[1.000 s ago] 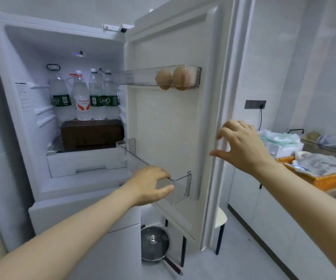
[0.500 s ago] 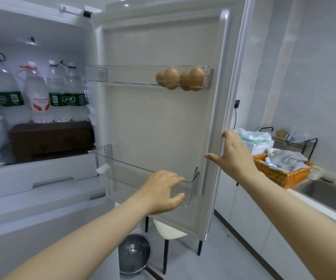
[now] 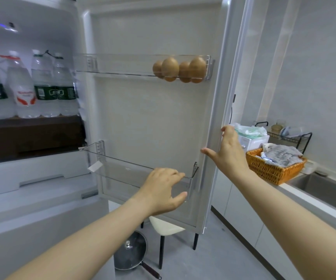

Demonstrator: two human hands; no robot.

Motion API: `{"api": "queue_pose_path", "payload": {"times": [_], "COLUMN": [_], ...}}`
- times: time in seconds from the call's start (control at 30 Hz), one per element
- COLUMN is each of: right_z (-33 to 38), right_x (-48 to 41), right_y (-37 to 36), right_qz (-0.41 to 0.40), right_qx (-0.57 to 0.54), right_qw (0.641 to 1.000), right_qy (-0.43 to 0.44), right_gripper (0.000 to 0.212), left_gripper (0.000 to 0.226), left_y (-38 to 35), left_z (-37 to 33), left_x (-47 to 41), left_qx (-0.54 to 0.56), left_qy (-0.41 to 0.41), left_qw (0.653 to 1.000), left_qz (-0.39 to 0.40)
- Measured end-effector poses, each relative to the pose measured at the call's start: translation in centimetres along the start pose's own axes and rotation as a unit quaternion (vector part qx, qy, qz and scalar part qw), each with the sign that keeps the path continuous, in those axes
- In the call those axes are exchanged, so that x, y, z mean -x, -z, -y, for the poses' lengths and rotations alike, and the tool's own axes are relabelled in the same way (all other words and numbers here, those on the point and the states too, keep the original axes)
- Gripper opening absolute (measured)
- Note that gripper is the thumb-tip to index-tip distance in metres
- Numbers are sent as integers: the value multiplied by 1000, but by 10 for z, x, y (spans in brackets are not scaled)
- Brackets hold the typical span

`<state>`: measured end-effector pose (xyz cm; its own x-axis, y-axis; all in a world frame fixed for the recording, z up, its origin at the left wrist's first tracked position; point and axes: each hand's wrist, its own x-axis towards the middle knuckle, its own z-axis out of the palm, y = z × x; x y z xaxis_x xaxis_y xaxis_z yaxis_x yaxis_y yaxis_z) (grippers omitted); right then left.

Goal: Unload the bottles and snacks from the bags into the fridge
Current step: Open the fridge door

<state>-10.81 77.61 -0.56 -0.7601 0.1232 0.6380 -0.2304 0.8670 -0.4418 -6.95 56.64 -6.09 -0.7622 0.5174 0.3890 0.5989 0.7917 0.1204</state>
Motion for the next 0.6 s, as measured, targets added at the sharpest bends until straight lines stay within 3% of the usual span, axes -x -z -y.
{"api": "queue_pose_path", "payload": {"times": [0.13, 0.4, 0.6], "right_z": [3, 4, 5], "right_x": [3, 37, 95], "right_y": [3, 31, 54], "right_qz": [6, 27, -5], "right_qx": [0, 50, 123], "right_qw": [1000, 998, 992], "right_qy": [-5, 4, -32], "right_gripper": [73, 74, 59], "left_gripper": [77, 60, 52], "left_y": [4, 25, 46], "left_z": [-2, 3, -11], "left_x": [2, -1, -4], "left_qx": [7, 103, 131], "left_qy": [10, 46, -53], "left_qw": [1000, 994, 989], "left_qz": [11, 6, -50]}}
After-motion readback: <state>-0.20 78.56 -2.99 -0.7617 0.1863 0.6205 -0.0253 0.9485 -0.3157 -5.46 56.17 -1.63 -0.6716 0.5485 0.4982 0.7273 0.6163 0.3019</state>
